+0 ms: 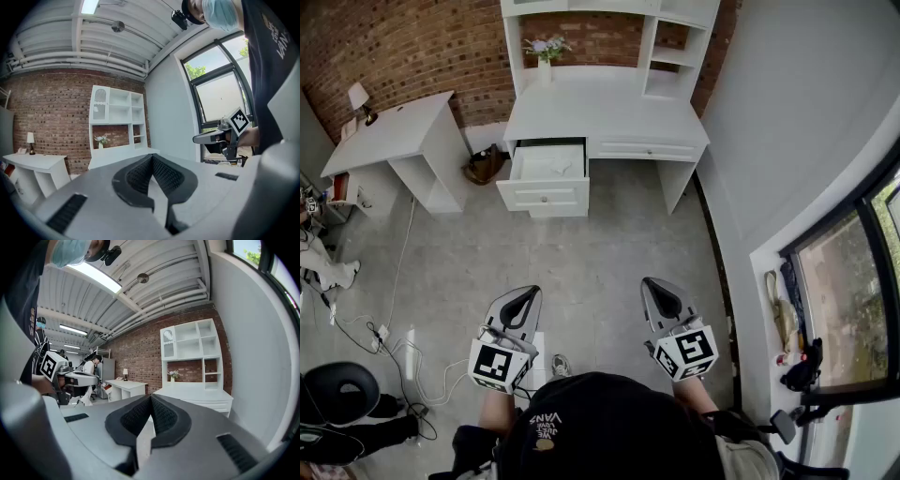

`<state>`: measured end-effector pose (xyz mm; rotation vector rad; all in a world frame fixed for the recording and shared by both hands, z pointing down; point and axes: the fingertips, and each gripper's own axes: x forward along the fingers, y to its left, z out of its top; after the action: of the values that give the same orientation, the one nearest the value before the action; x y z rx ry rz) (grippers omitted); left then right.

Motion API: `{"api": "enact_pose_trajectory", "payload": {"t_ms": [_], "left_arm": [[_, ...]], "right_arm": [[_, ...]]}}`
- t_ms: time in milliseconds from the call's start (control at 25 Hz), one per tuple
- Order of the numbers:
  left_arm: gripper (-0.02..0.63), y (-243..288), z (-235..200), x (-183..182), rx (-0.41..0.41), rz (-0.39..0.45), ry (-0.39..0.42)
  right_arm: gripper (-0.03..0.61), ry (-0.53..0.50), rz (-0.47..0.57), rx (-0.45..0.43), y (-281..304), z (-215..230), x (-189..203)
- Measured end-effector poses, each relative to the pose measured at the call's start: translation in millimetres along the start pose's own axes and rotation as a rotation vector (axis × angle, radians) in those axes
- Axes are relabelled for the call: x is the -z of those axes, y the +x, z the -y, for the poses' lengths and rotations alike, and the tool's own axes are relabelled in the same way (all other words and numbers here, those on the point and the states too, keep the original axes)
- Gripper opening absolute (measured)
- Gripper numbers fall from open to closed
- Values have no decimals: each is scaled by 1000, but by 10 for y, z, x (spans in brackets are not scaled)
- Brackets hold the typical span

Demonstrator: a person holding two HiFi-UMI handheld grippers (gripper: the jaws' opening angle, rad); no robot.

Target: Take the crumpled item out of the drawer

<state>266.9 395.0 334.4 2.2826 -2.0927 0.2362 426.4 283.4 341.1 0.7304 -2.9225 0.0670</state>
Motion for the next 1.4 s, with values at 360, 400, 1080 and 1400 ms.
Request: {"api": "enact_pose_trajectory", "payload": {"t_ms": [360, 400, 1080, 1400], "left_arm": [[5, 41, -449, 98, 11, 2, -14], [5, 41, -493, 103, 13, 3, -15], [8, -104, -1268, 301, 122, 17, -3], [85, 30, -1565, 449, 100, 5, -69]], "right_arm": [[-2, 12, -9, -21, 413, -200, -5], [-2, 21, -6, -25, 455, -229, -2], [0, 114, 20, 88, 1063, -626, 53], [80, 125, -27, 95, 1366, -503, 142]]}}
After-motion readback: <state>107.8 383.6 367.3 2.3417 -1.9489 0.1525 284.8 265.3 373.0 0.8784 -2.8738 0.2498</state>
